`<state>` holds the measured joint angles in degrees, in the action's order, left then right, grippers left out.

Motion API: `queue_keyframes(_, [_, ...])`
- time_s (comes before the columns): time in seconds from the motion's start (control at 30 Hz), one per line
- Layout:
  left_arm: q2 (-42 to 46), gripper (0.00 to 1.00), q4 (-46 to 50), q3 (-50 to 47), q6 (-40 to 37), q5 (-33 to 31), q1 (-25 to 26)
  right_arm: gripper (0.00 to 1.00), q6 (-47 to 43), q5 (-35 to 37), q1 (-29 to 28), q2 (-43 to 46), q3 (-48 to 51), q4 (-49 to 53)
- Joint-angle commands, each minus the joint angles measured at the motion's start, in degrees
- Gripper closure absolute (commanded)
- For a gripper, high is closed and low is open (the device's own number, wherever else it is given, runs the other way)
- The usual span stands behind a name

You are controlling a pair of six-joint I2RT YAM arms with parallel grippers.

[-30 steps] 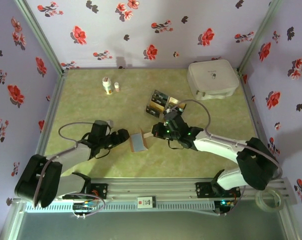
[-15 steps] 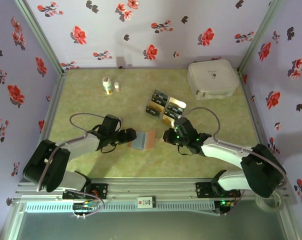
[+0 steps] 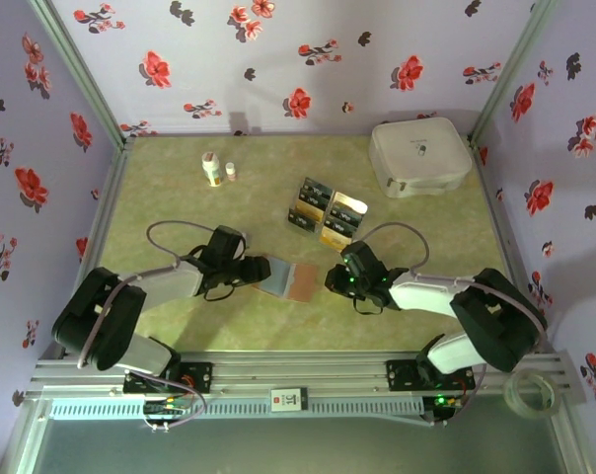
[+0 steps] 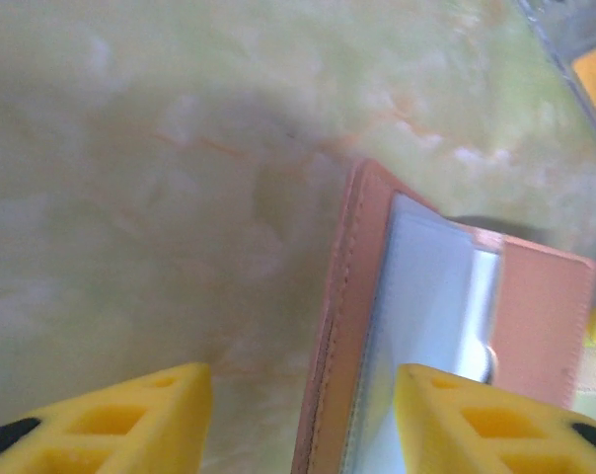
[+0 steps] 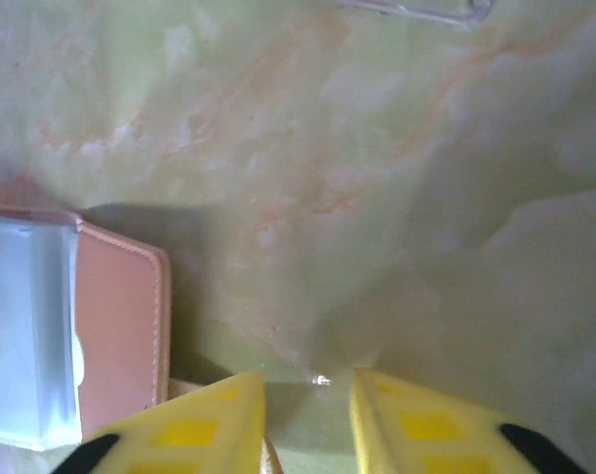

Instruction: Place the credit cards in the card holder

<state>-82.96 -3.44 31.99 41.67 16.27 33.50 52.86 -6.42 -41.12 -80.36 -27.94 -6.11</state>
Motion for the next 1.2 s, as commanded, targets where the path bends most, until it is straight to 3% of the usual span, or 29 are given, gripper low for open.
queue_keyframes(0.0, [1.58,0.50,-3.36,-1.45,1.18,3.07,0.32,0.65,-1.07,2.97,0.43,4.96,-0.73,4.54])
queue_keyframes(0.17, [1.79,0.51,-4.41,-1.47,2.02,3.98,0.45,0.60,-2.14,4.85,0.19,13.10,-2.97,11.88])
queue_keyframes(0.33, [1.84,0.52,-4.91,-1.25,2.66,4.12,0.77,0.64,-2.41,4.11,-2.17,15.07,-6.56,12.96])
queue_keyframes(0.6, [2.09,0.53,-5.00,-1.49,2.76,3.60,0.78,0.81,-2.42,3.70,-8.81,1.46,-13.09,7.38])
queue_keyframes(0.8, [2.79,0.52,-3.78,-0.94,2.06,2.72,0.56,0.95,-1.00,4.57,-9.56,-8.52,-10.53,-0.17])
queue_keyframes(1.17, [3.70,0.52,-3.66,0.73,1.56,4.18,-3.98,1.00,0.23,5.53,-9.48,-13.41,-6.68,-4.39])
